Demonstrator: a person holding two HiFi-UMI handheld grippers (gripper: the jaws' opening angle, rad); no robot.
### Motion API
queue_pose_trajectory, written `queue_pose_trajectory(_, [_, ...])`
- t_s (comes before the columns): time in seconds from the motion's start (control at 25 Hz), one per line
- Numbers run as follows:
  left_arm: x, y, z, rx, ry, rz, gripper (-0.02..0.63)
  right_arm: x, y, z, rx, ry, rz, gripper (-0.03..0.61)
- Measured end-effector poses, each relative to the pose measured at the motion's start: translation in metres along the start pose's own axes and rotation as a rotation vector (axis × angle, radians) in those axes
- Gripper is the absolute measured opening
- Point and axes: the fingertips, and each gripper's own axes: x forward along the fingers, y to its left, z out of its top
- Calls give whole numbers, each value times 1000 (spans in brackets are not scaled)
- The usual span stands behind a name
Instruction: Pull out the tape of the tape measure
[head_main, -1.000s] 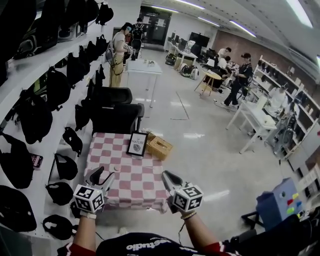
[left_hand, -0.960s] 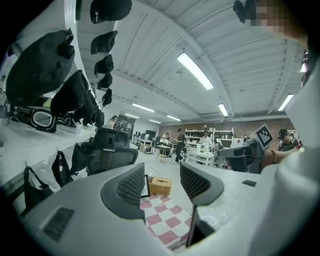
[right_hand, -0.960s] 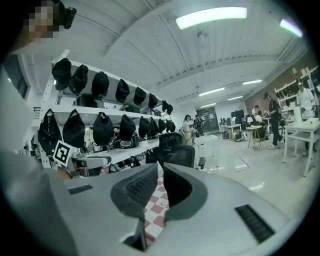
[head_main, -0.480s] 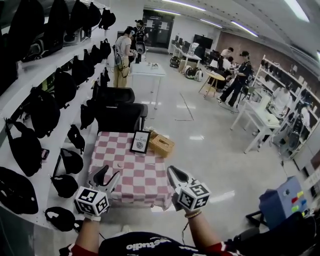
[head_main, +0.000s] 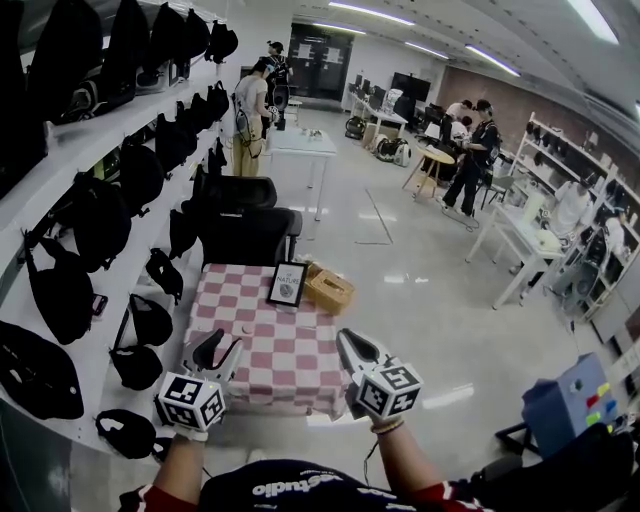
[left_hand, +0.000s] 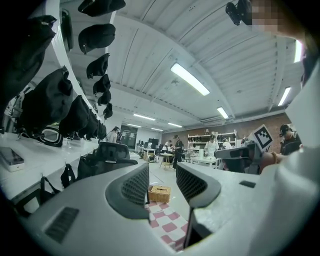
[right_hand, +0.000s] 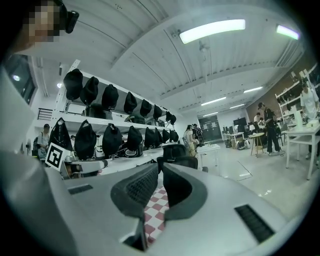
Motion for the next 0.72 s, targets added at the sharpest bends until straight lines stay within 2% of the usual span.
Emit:
queue_pose_trajectory(0.44, [-8,15,8,11,-23,52,132,-1,2,3,-31,-10,-25,21])
queue_pose_trajectory(0.72, [-5,13,7,2,-28,34,104,-3,3,0,-50,-21,-51,14])
